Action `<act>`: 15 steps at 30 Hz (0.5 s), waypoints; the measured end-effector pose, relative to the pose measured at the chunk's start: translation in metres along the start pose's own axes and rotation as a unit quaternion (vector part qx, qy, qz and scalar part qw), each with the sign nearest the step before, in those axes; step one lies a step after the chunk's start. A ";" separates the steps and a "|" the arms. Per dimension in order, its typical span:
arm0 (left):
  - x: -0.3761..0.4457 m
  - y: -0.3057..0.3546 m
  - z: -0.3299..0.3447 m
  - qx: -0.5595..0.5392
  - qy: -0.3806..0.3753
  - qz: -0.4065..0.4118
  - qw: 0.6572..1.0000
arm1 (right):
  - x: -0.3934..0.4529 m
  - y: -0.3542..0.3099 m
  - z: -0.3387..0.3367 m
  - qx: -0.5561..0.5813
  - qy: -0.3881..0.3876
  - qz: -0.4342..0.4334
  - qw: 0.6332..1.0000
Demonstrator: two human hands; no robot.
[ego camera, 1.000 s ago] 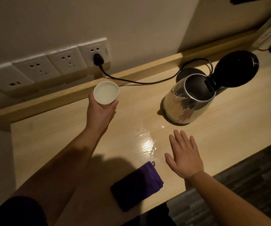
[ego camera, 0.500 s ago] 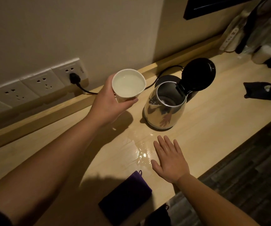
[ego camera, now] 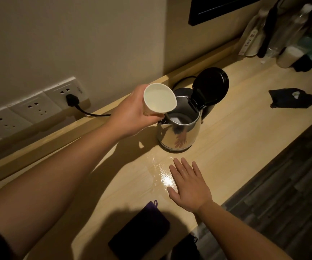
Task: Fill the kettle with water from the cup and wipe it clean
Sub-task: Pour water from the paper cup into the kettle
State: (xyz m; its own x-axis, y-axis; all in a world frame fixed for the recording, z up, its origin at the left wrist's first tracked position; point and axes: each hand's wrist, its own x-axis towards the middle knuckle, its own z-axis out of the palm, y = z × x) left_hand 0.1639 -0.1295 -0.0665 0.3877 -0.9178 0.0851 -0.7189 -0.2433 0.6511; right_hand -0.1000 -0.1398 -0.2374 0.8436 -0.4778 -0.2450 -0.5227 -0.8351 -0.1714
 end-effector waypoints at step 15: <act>0.015 0.008 -0.001 0.060 -0.017 0.030 0.998 | 0.000 0.001 -0.001 -0.003 0.009 -0.006 1.000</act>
State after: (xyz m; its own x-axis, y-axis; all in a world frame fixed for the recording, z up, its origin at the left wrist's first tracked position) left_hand 0.1644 -0.1449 -0.0597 0.3233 -0.9416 0.0940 -0.8053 -0.2216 0.5500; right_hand -0.1003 -0.1409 -0.2366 0.8521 -0.4723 -0.2257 -0.5115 -0.8427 -0.1678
